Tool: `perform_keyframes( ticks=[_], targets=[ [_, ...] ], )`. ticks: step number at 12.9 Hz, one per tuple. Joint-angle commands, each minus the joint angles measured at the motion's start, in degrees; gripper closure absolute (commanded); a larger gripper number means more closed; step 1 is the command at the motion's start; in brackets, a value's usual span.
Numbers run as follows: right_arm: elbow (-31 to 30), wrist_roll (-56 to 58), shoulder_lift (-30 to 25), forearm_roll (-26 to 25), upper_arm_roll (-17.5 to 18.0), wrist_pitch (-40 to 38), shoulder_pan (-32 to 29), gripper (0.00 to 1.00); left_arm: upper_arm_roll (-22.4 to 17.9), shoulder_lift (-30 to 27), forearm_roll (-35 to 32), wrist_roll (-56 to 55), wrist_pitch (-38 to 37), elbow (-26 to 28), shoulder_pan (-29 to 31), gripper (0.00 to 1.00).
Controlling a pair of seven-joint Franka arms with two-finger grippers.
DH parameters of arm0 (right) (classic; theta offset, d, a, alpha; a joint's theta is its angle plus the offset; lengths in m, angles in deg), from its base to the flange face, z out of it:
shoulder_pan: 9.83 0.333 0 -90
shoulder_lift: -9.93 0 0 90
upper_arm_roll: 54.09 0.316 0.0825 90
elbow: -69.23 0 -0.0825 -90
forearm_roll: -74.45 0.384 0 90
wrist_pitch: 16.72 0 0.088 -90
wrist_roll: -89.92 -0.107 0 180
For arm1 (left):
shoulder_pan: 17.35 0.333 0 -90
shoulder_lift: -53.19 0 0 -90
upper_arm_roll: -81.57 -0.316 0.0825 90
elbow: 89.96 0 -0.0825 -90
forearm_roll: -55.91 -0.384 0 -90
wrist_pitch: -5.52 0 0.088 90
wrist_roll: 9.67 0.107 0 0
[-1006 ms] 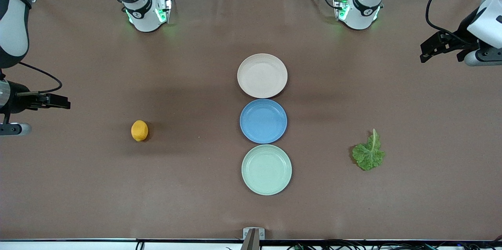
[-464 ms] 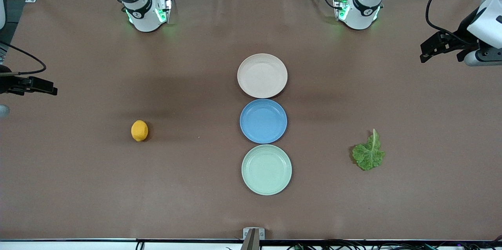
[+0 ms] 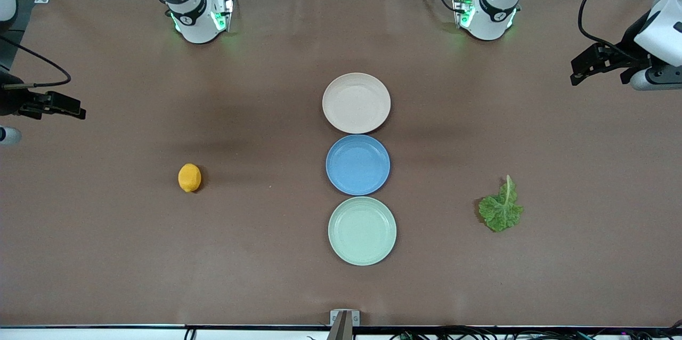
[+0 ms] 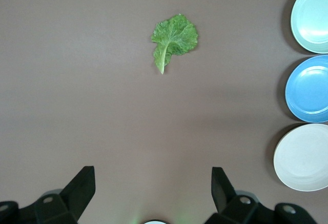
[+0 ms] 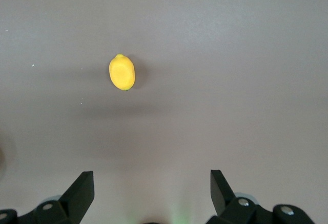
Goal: Pick lemon and lettuce from plates
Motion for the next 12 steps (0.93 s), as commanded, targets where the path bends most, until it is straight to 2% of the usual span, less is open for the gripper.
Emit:
perform_keyframes(
  ticks=[1,4,12],
  targets=[
    [-6.32,-1.1,-5.74,0.59,0.61,1.9,-0.36,0.0,0.07,-0.46,0.42,0.78,0.22,0.34,0.43,0.0],
    [-11.24,-1.1,-10.14,0.5,0.7,4.09,-0.18,0.0,0.07,-0.47,0.42,0.87,0.22,0.17,0.69,0.0],
    [-11.43,-0.4,-12.09,0.15,0.96,4.36,0.08,0.0,0.15,-0.38,0.24,0.95,0.13,-0.36,0.78,0.0]
  ],
)
